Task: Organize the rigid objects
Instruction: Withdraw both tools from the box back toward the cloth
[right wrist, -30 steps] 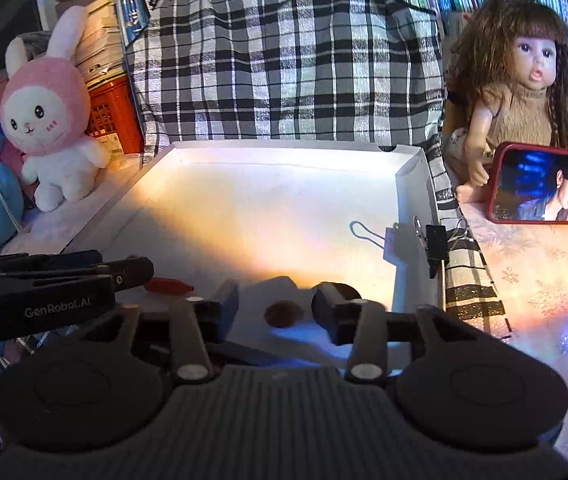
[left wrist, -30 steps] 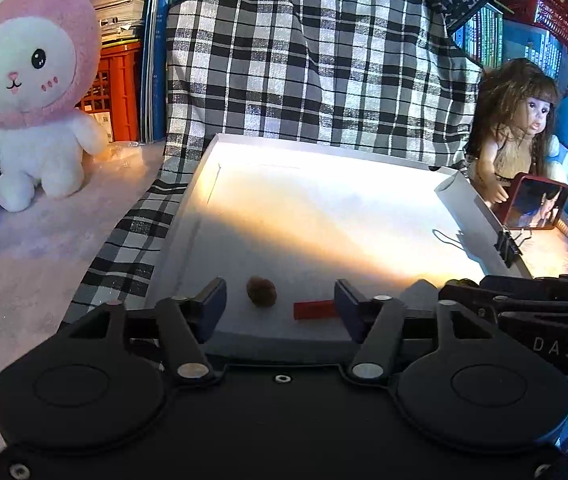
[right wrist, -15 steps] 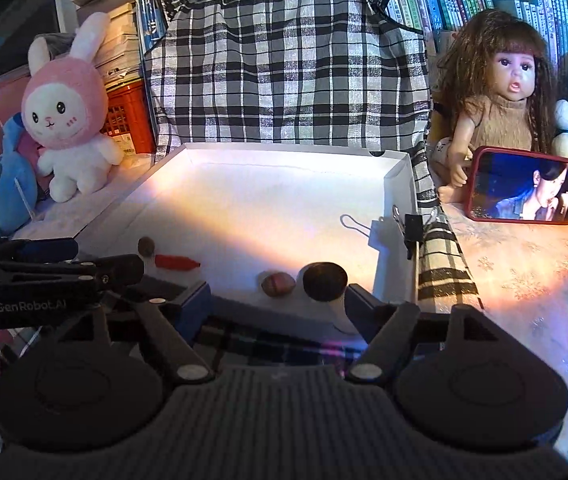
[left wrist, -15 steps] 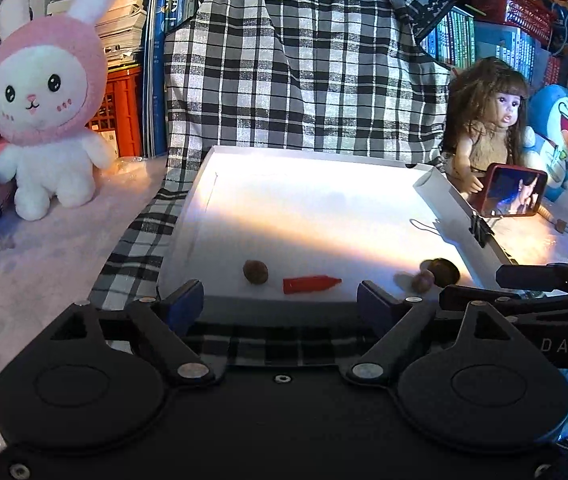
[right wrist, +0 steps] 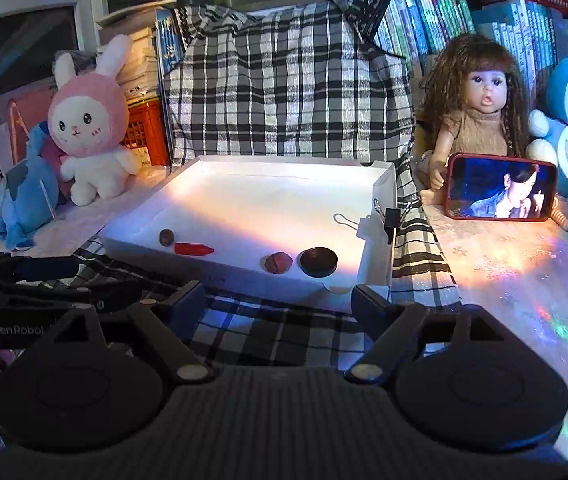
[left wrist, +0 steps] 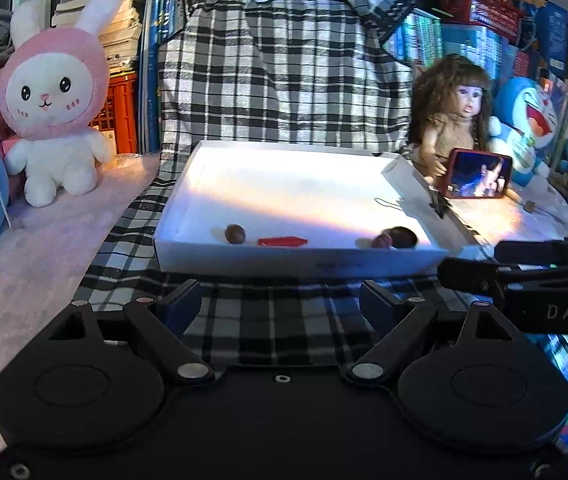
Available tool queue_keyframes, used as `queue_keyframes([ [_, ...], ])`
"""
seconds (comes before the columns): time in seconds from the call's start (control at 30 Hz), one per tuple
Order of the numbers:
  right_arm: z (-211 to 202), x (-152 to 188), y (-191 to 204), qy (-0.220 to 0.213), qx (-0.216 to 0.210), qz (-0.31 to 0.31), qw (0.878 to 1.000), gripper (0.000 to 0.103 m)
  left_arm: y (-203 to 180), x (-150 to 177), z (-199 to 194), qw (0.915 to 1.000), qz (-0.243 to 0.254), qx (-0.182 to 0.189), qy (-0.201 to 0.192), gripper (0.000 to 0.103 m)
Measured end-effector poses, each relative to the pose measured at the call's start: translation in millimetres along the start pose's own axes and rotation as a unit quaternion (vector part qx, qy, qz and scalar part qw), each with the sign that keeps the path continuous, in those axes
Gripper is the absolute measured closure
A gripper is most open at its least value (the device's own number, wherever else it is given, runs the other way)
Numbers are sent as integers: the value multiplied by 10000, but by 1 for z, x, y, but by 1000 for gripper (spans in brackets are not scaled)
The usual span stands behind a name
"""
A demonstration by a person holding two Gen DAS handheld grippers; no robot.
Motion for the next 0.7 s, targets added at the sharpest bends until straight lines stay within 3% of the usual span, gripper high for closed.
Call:
queue_keyframes([
  [0.3,-28,19,-4,-274,77,22,9996,12,-23,22,-33,9994,179,-46,-304,15],
  [0.7,-53,47,-7,-446,213,-111,9987,8,-32,50,-52,9992,193,-83,-335,15],
])
Point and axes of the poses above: each gripper's, at about its wrist camera, not at the fingertips, and z roughly the way its jaws point, y to its left, x to its underside, the point moved 8 cm from there along z, roughly the way its jaws point, and after that the axes turned 11 degrees about x, right-handed, at the moved point
